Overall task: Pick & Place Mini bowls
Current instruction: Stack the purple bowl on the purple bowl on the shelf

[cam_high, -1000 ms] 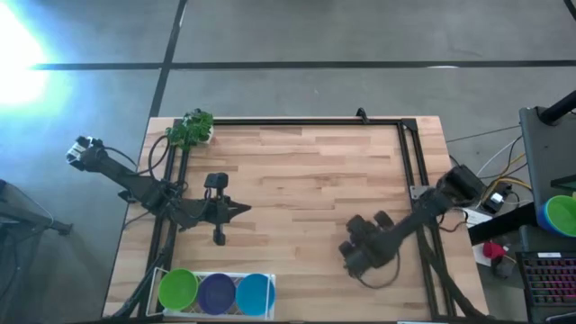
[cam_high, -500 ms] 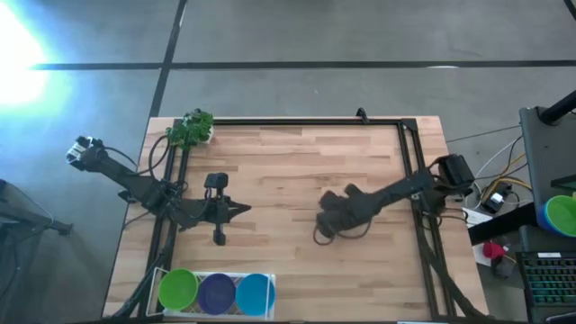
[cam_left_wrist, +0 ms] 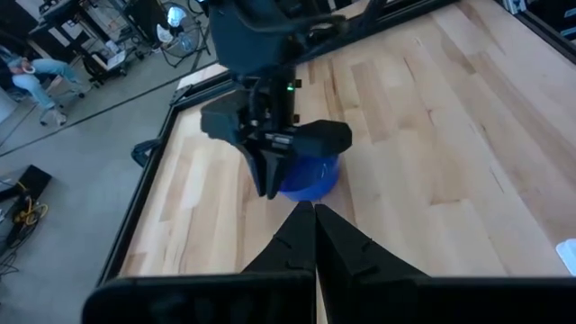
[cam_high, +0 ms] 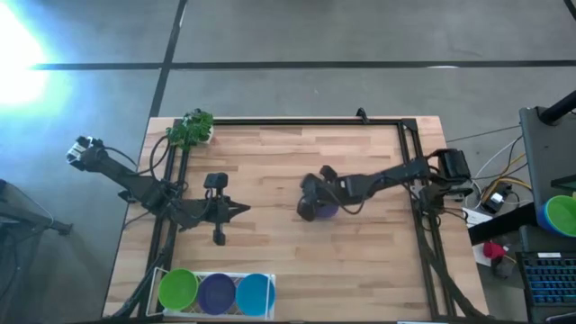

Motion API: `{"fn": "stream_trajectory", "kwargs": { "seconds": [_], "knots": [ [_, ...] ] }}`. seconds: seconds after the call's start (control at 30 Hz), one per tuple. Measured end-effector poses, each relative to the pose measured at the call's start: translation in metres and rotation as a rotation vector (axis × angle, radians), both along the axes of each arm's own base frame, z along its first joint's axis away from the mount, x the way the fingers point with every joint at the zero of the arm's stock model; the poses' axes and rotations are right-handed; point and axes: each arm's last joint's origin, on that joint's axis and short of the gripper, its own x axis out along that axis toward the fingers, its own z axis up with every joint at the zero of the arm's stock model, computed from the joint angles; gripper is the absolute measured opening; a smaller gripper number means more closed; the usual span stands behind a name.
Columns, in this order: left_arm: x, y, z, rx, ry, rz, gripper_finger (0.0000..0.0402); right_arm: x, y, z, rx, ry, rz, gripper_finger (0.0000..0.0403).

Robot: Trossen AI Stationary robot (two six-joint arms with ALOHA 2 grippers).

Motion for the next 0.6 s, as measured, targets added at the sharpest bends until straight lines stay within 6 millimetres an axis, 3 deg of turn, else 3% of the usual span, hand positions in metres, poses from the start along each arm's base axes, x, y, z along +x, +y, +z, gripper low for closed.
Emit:
{"fn": "stream_trajectory", "kwargs": {
  "seconds": [0.23, 0.6],
  "knots": [
    [0.000, 0.000, 0.000, -0.007, -0.001, 0.003, 0.0000, 0.000, -0.006, 0.006, -0.010, 0.012, 0.100, 0.0059],
    [0.000, 0.000, -0.001, -0.003, 0.008, 0.004, 0.0000, -0.038, 0.012, 0.044, 0.098, 0.103, 0.122, 0.0059]
  ]
}}
